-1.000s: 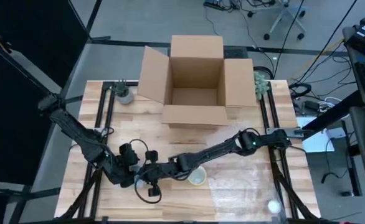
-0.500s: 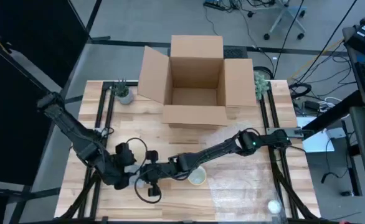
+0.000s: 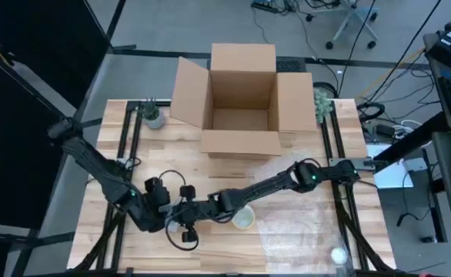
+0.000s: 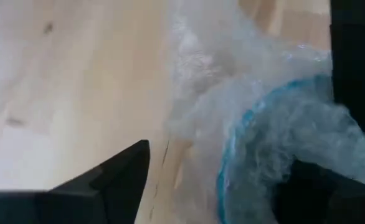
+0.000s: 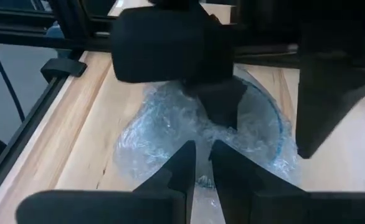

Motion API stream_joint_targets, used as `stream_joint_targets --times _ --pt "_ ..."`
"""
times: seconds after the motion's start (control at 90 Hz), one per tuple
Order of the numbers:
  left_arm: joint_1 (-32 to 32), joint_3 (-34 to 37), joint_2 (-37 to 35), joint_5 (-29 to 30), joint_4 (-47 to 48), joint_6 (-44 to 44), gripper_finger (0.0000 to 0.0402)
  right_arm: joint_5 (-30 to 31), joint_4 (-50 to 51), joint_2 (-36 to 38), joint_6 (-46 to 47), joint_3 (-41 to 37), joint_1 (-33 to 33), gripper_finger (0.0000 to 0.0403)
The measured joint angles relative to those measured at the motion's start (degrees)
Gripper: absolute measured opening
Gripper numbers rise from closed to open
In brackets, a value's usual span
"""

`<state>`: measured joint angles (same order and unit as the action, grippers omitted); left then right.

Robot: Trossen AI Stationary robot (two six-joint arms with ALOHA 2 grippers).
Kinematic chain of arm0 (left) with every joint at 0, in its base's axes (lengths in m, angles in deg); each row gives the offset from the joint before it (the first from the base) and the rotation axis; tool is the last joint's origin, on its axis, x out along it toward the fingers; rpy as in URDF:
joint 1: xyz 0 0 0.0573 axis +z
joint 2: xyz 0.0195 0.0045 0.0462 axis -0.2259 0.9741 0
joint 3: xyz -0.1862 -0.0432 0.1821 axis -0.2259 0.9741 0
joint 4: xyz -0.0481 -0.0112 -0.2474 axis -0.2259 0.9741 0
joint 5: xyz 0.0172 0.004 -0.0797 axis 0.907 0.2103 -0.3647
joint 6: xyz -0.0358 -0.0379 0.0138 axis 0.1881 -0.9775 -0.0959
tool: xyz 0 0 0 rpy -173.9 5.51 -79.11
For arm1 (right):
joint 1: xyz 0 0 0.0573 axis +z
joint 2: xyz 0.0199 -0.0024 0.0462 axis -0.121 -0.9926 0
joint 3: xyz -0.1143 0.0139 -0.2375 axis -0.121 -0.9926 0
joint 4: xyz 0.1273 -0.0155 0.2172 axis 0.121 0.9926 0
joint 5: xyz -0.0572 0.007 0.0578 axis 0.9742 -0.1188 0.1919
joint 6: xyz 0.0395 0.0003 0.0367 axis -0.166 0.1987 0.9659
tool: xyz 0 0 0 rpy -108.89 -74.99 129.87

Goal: Wrap mug
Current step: Wrap the red mug with the bubble wrap

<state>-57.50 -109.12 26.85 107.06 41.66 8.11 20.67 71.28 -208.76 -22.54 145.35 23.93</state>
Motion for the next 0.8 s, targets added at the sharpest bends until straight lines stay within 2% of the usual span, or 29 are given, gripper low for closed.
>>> stream_joint_targets --times 0.244,0.4,0.611,0.8 --pt "0.1 1.4 0.6 0.1 -3.1 -0.4 0.027 -0.4 4.6 3.3 -3.3 -0.4 0.0 0.0047" --pt "0.0 1.5 0.7 -0.5 -2.9 -0.2 0.027 -1.9 7.6 6.2 -3.5 -0.4 -0.3 0.0079" --pt "0.0 1.5 0.7 -0.5 -2.8 -0.3 0.027 -3.2 1.7 5.6 -1.5 -0.3 -0.3 0.0138" --pt "0.0 1.1 0.7 -1.1 -2.6 -0.1 0.027 -2.9 -1.1 1.8 0.7 -0.1 -1.3 0.0156"
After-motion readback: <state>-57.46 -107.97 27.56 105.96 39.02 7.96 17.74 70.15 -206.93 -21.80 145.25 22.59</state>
